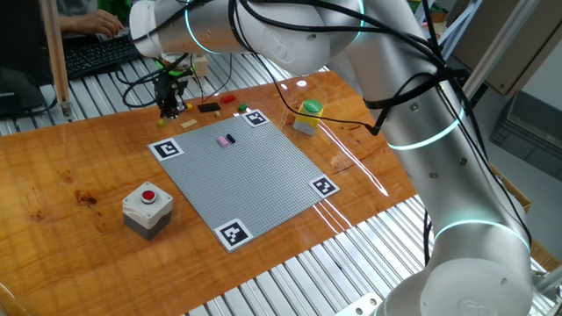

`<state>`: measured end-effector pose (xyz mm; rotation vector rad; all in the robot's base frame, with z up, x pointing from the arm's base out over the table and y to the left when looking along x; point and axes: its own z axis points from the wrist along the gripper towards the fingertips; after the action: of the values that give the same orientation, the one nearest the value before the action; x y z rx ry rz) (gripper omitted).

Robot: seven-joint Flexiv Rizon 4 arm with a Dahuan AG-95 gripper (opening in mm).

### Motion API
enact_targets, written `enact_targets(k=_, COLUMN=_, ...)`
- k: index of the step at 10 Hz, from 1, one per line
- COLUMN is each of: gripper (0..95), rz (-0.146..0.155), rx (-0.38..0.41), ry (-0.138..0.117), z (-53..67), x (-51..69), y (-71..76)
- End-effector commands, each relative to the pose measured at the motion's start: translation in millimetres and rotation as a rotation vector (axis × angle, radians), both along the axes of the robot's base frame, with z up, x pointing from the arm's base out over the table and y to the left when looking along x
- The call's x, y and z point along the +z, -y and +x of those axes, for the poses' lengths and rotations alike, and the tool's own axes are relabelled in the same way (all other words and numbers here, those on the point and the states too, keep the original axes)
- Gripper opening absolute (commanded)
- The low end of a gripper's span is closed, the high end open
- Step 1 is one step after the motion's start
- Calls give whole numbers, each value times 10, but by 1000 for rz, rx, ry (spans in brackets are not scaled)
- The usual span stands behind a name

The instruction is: Build with small Lego blocks

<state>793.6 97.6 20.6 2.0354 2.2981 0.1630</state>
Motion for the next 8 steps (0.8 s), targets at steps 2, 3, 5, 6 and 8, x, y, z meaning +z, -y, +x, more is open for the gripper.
enact_targets(k=2, gripper=0, rz=12, rx=2, ry=-8, z=5, x=-6, y=2)
enact_targets(k=3, gripper=0, rz=28, rx=-5, ry=-13, z=5, x=-6, y=2)
enact_targets(k=5, gripper=0, rz=34, rx=-3, ry=-23, z=5, x=-6, y=2)
enact_targets(k=6, gripper=0, rz=39, rx=2, ry=-23, z=5, x=-6, y=2)
enact_targets(k=8, gripper=0, rz=58, rx=-21, ry=-30, z=5, x=-6, y=2)
